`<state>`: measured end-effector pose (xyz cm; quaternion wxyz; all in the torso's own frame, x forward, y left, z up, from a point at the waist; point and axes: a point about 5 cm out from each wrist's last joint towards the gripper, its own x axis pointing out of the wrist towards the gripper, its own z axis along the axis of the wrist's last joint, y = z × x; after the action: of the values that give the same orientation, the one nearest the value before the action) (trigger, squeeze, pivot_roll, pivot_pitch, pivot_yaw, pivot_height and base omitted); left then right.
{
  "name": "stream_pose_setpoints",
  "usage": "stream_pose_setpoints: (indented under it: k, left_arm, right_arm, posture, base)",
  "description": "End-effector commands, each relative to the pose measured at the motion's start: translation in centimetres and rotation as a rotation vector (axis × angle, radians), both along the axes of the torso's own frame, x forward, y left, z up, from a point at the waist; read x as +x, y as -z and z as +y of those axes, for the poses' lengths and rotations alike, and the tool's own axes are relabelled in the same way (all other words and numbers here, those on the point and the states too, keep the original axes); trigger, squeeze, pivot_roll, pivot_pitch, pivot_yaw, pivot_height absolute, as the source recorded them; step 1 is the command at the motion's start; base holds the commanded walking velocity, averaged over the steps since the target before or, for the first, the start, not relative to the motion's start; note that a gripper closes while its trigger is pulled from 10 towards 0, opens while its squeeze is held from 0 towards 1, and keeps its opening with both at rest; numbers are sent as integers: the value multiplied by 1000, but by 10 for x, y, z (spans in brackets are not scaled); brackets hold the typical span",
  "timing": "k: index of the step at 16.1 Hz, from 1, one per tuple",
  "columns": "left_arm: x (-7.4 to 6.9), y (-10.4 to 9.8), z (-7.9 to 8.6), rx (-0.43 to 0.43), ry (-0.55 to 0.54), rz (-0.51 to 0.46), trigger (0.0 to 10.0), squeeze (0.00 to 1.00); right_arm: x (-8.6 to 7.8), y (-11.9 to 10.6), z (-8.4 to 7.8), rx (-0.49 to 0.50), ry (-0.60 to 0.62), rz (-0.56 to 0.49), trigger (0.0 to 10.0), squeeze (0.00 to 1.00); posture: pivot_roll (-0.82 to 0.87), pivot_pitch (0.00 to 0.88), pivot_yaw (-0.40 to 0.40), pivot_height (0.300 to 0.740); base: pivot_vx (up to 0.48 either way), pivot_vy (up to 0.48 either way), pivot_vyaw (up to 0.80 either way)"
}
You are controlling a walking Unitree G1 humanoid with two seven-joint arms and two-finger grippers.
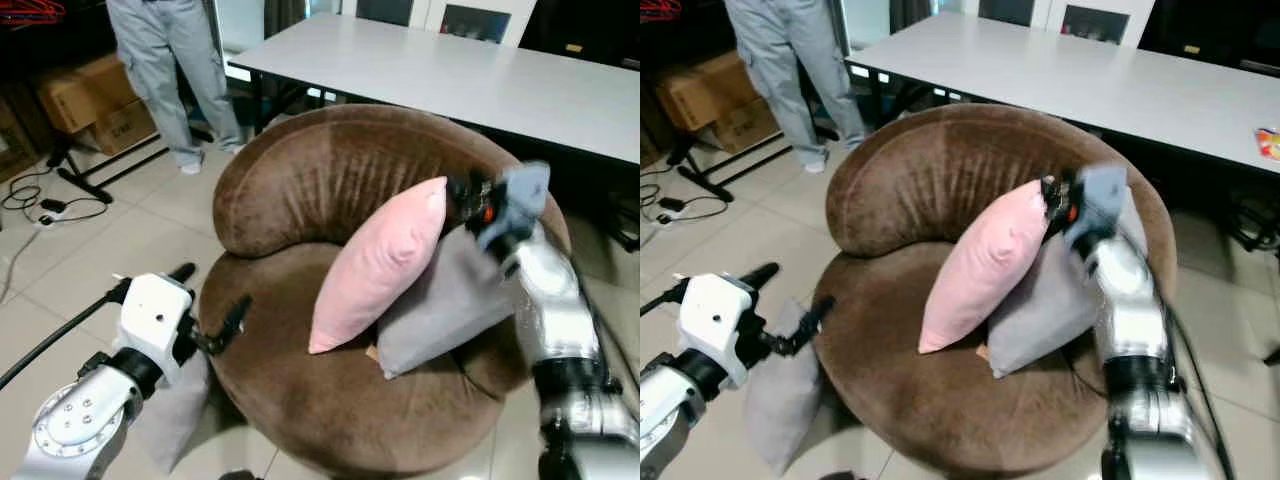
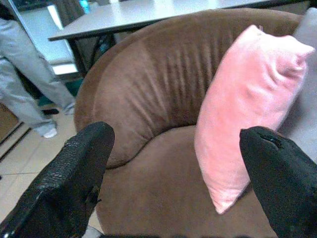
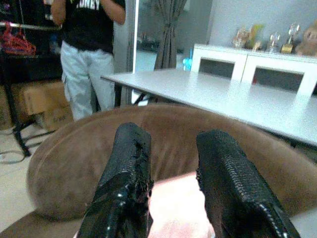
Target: Move the pillow to the sofa from floor
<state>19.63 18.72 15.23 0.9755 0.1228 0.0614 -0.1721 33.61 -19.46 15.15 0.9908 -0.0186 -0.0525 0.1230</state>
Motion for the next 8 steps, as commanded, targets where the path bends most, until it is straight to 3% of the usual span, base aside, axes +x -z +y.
stream_pose_setpoints:
  k: [1, 4, 5, 8]
  left_arm:
    - [1, 0, 2, 10, -48, -17, 10000, 0]
    - [3, 2, 1, -23, -138, -37, 10000, 0]
    - [5, 3, 0, -48, -178, -47, 10000, 0]
    - [8, 4, 0, -58, -218, -62, 10000, 0]
  right_arm:
    - [-6, -10, 4, 30, 4, -16, 10000, 0]
    - [-35, 2, 20, 75, -23, 42, 10000, 0]
    - [-53, 11, 34, 84, -49, 84, 10000, 0]
    - [-73, 22, 54, 60, -117, 166, 10000, 0]
  posture:
    - [-19, 0, -14, 740]
    - [-26, 0, -19, 740]
    - [-29, 0, -23, 740]
    - [-24, 0, -33, 740]
  base:
    - [0, 0, 0]
    - [0, 0, 0]
    - [0, 270, 0]
    - [0, 286, 0]
